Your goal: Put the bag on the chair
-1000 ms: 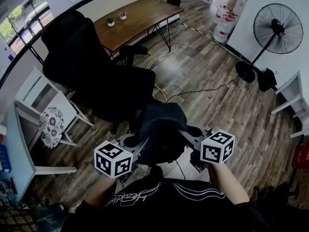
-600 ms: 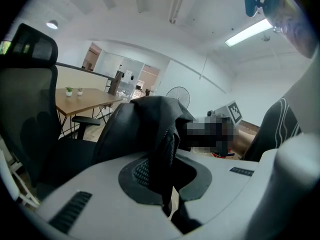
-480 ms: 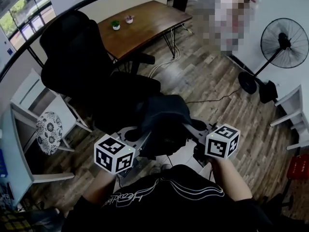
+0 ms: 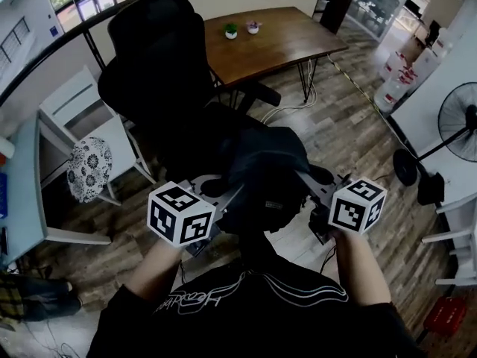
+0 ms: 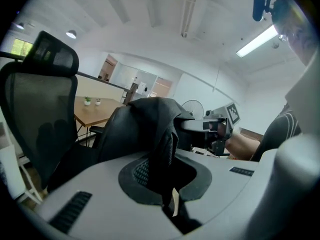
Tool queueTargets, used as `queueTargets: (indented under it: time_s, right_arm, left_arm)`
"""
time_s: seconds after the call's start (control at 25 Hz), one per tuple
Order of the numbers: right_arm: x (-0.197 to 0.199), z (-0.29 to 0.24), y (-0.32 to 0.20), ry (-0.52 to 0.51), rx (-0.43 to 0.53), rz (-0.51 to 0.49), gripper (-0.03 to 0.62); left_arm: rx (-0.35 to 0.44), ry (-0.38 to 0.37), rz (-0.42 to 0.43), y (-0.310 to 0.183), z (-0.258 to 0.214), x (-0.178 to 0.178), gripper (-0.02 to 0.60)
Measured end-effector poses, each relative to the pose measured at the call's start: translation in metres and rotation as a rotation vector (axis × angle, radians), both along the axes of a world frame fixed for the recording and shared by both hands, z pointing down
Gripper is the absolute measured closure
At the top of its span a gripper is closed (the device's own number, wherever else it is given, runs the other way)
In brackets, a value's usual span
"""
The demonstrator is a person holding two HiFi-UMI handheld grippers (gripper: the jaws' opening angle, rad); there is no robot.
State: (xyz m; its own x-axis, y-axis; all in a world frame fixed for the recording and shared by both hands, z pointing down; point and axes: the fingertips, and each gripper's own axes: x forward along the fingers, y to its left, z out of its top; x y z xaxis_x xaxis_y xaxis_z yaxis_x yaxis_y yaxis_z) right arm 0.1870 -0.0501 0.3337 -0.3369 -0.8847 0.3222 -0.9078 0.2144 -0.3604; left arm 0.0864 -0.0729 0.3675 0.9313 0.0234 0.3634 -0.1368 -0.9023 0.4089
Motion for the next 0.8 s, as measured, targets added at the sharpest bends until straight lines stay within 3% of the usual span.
queueTargets:
  time_s: [0.8]
  right_arm:
    - [0.029,0.024,-0.22,-0.029,-0.025,-0.349,0.588]
  left_arm:
    - [-0.088,-0.059,-0.41,-0.173,0.019,0.027,0.548]
